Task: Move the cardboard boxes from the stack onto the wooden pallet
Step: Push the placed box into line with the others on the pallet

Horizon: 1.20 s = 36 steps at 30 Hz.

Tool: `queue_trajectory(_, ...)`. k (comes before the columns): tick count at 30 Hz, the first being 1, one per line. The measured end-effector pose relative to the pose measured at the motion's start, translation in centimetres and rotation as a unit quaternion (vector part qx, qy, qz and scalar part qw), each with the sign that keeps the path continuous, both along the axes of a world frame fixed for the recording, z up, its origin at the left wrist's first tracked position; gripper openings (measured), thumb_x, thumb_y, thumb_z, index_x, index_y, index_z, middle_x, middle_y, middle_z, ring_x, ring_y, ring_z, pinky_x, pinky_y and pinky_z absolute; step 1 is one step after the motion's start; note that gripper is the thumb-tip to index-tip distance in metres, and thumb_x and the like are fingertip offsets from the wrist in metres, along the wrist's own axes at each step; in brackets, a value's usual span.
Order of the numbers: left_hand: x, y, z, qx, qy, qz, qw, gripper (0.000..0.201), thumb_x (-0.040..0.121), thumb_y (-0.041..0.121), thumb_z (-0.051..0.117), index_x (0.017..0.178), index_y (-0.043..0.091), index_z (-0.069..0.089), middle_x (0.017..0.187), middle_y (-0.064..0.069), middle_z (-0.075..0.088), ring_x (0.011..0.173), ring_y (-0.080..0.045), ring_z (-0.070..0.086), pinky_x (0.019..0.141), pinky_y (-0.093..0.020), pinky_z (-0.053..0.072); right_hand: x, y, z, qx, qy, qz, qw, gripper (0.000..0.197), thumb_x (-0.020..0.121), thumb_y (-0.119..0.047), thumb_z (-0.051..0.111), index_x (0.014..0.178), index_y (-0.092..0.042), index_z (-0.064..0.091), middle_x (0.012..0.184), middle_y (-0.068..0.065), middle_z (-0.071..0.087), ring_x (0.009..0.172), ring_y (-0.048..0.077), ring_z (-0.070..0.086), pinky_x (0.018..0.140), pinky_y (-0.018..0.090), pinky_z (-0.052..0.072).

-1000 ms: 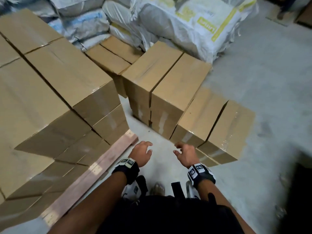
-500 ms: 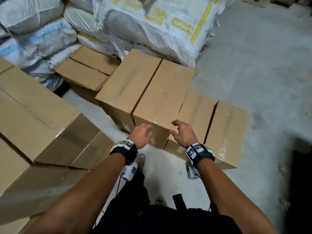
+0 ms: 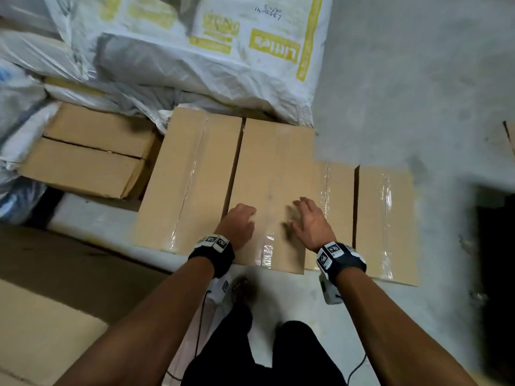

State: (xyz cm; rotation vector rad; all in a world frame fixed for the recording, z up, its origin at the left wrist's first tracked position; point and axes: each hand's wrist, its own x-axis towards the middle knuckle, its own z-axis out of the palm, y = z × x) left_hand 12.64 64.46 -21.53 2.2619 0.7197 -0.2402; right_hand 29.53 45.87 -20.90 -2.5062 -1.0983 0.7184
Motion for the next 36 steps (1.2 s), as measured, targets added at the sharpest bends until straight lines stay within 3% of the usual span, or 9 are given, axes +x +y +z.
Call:
queue_trajectory(5,3.4,3.2,-2.8,0.014,0.008,-0.028,0.999,0.052,0.090,0.018,0.048,0.140,0.007,0.058,0.149,-0.015,0.049,0.140,-0.033,0.045,0.120,-0.042,0.036,1.2,2.0,-2.4,-0.015,-0.020,0.009,1.000,0.062,0.104,-0.039,0.058,0.154,-0.007,0.039,0.165,0.020,0.027,0.135,0.048,0.045,0.115,0.054,0.042)
queue_trajectory(9,5.1,4.8,-4.7,0.075,-0.019,-0.055,0.995,0.054,0.092,0.009,0.056,0.146,0.007,0.053,0.159,-0.015,0.041,0.148,-0.032,0.038,0.120,-0.047,0.038,2.0,4.1,-5.6,-0.045,-0.050,0.005,0.998,0.067,0.107,-0.055,0.038,0.161,-0.017,0.027,0.174,0.011,0.008,0.151,0.052,0.020,0.123,0.062,0.027)
queue_trajectory(13,6.1,5.8,-7.1,0.140,-0.077,-0.082,0.984,0.052,0.095,0.022,0.052,0.145,0.007,0.057,0.160,-0.016,0.041,0.147,-0.038,0.038,0.118,-0.054,0.039,2.9,5.4,-8.7,-0.057,-0.059,-0.030,0.996,0.069,0.108,-0.061,0.028,0.167,-0.030,0.012,0.175,0.000,-0.015,0.156,0.054,0.000,0.120,0.070,0.019)
queue_trajectory(19,6.3,6.6,-9.2,0.218,-0.065,-0.132,0.965,0.049,0.104,0.043,0.046,0.142,0.016,0.060,0.170,-0.013,0.026,0.157,-0.041,0.018,0.123,-0.059,0.028,4.3,3.8,-10.3,-0.005,-0.101,-0.005,0.995,0.060,0.112,-0.047,0.022,0.168,-0.026,0.017,0.176,0.006,-0.011,0.161,0.029,0.007,0.128,0.057,0.017)
queue_trajectory(22,6.6,6.3,-8.8,0.253,-0.029,-0.182,0.950,0.058,0.108,0.048,0.038,0.156,0.017,0.047,0.173,-0.014,0.012,0.160,-0.038,0.003,0.127,-0.054,0.019,4.7,2.9,-9.9,0.031,-0.098,-0.024,0.994,0.056,0.112,-0.038,0.031,0.166,-0.025,0.023,0.176,0.004,-0.003,0.150,0.034,0.022,0.127,0.056,0.023)
queue_trajectory(25,6.8,5.8,-8.5,0.246,-0.034,-0.174,0.953,0.058,0.107,0.050,0.041,0.157,0.022,0.044,0.175,-0.009,0.006,0.161,-0.037,-0.005,0.126,-0.060,0.018,5.3,2.0,-10.3,0.040,-0.075,-0.040,0.996,0.055,0.113,-0.037,0.032,0.166,-0.031,0.021,0.176,-0.005,-0.009,0.143,0.044,0.038,0.125,0.055,0.027)
queue_trajectory(30,7.3,5.0,-8.3,0.190,-0.039,-0.149,0.970,0.059,0.105,0.048,0.049,0.159,0.023,0.042,0.176,-0.002,-0.002,0.156,-0.045,-0.022,0.124,-0.068,0.016,5.9,1.4,-10.7,0.093,-0.060,-0.059,0.992,0.054,0.112,-0.032,0.041,0.165,-0.031,0.028,0.176,-0.007,-0.005,0.121,0.038,0.055,0.107,0.052,0.044)
queue_trajectory(32,7.4,4.7,-8.2,0.167,-0.061,-0.141,0.974,0.059,0.105,0.044,0.051,0.158,0.019,0.043,0.175,-0.004,-0.003,0.156,-0.046,-0.020,0.126,-0.065,0.010,6.0,1.2,-10.8,0.110,-0.052,-0.061,0.991,0.054,0.111,-0.030,0.042,0.164,-0.030,0.030,0.176,-0.006,-0.003,0.123,0.033,0.055,0.104,0.051,0.046)
queue_trajectory(36,7.6,4.7,-8.5,0.125,-0.116,-0.125,0.977,0.054,0.104,0.035,0.058,0.153,0.014,0.051,0.175,-0.006,0.003,0.162,-0.029,0.005,0.128,-0.060,0.009,6.1,1.0,-10.9,0.136,-0.035,-0.067,0.988,0.052,0.111,-0.031,0.043,0.163,-0.028,0.034,0.176,-0.006,0.001,0.127,0.030,0.054,0.103,0.052,0.047)
